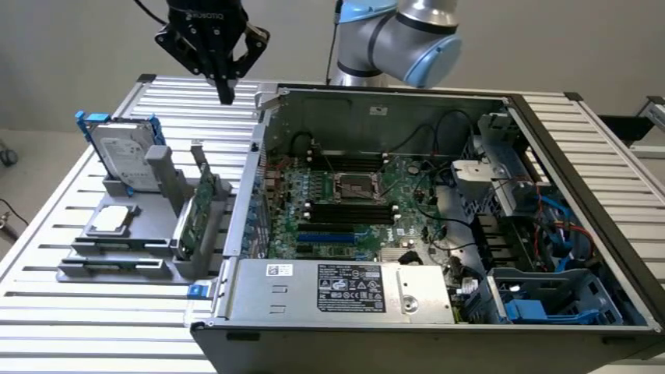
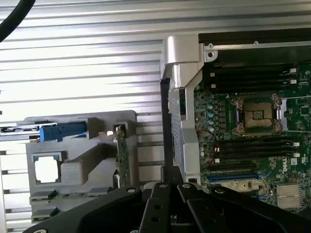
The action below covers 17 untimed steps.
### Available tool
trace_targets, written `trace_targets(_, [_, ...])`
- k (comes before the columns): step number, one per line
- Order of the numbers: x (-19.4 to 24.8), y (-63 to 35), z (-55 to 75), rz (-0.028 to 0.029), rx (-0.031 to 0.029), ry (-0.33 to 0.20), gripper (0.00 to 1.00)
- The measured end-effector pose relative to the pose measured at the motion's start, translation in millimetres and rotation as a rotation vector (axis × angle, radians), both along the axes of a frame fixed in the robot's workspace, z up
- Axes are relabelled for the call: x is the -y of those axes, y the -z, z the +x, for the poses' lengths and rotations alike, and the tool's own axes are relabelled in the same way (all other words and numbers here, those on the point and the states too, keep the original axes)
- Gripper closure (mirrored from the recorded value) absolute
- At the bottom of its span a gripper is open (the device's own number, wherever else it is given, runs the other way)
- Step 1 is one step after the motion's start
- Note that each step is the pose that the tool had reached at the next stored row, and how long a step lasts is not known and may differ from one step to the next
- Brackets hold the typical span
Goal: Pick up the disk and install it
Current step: 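Reach for the disk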
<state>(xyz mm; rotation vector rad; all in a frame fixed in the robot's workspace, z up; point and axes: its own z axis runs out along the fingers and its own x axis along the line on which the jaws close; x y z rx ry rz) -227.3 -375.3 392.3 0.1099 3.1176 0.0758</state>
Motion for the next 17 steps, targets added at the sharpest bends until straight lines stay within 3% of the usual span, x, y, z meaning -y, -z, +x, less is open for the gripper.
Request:
trace_targets(9, [-14.1, 0.9, -40.9, 0.0, 0.0, 0.0, 0.89])
trace_targets(17, [-22.6, 2.9, -77.5, 0.0, 0.0, 0.0, 0.89])
